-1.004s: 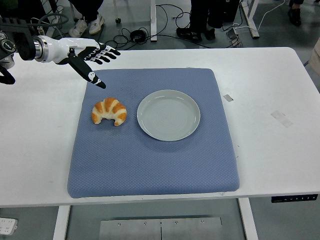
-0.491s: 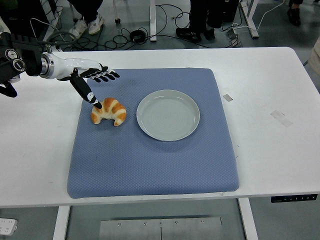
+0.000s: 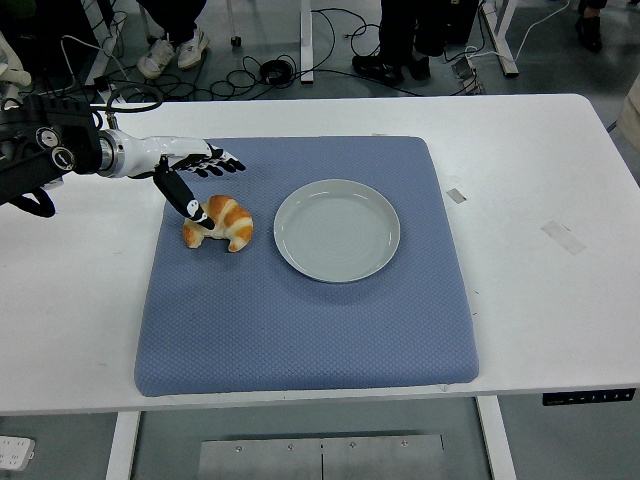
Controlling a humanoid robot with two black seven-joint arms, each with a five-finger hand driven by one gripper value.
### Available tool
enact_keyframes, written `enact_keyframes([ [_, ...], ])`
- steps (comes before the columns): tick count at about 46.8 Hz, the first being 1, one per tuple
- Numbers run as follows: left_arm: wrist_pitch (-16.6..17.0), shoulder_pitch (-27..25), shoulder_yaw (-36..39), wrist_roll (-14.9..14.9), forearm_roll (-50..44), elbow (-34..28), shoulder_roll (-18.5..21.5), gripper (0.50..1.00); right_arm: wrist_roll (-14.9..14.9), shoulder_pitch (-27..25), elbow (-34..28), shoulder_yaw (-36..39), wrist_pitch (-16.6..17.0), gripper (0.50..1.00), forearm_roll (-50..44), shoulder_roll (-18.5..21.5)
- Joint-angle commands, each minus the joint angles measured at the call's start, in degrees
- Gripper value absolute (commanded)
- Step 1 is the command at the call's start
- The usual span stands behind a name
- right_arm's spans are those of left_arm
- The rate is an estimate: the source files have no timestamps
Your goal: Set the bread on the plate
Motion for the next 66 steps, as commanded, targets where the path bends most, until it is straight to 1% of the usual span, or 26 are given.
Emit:
enact_keyframes([
  [1, 0.18, 0.51, 0.0, 0.01, 0.0, -0.04, -1.03, 0.949, 0.0, 0.0, 0.0, 0.0, 0.0, 1.0, 0.0, 0.0],
  [5, 0.27, 0.86, 0.0, 0.01, 0.0, -0.04, -2.17, 0.946, 0.0, 0.0, 0.0, 0.0, 0.0, 1.0, 0.0, 0.0],
  [10, 0.27, 1.21, 0.0, 0.01, -0.09, -0.04, -2.53, 0.942, 0.0, 0.0, 0.0, 0.0, 0.0, 1.0, 0.0, 0.0],
  [47, 0.26, 1.47, 0.09, 0.01, -0.53, 0.14, -1.39, 0.936, 0.0, 0.0, 0.0, 0.0, 0.0, 1.0, 0.0, 0.0],
  [53, 0.27, 2.35, 0.09, 0.01, -0.53, 0.14, -1.12, 0.908, 0.0, 0.0, 0.0, 0.0, 0.0, 1.0, 0.0, 0.0],
  [63, 0.27, 3.41, 0.44, 0.01, -0.53, 0.4, -1.21, 0.899, 0.0, 0.0, 0.0, 0.0, 0.0, 1.0, 0.0, 0.0],
  [66, 0.27, 3.32, 0.44, 0.01, -0.53, 0.4, -1.21, 0.887, 0.0, 0.0, 0.0, 0.0, 0.0, 1.0, 0.0, 0.0],
])
